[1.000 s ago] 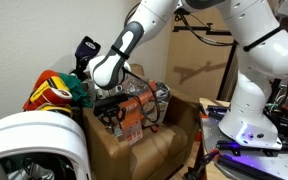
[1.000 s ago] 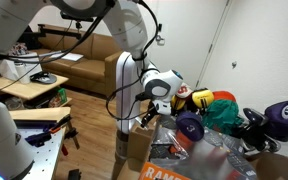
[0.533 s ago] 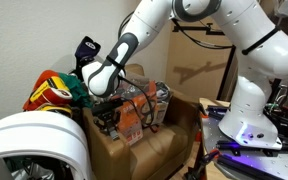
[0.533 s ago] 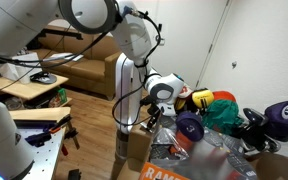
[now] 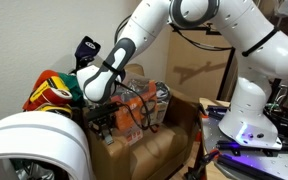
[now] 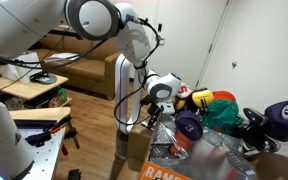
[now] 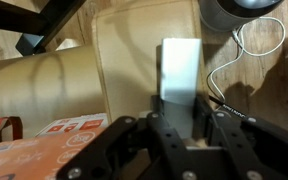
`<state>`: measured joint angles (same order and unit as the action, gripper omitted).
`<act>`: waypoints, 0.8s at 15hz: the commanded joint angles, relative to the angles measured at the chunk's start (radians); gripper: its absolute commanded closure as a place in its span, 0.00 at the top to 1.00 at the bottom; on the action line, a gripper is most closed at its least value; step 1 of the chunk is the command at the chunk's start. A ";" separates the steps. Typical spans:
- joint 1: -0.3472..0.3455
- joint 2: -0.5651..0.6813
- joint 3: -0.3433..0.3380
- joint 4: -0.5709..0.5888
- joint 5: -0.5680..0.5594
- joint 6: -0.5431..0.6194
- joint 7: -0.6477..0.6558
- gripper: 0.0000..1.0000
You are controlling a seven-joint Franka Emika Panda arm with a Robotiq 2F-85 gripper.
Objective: Remove the remote from the fan then place it on the left arm of the couch
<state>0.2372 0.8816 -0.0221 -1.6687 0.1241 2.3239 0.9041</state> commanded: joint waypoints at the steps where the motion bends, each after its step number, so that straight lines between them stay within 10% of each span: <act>1: 0.017 0.043 0.021 0.002 0.037 -0.010 0.052 0.10; 12: -0.043 -0.111 0.047 -0.135 0.076 -0.176 0.016 0.10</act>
<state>0.2396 0.8475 0.0060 -1.7064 0.1950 2.1966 1.0046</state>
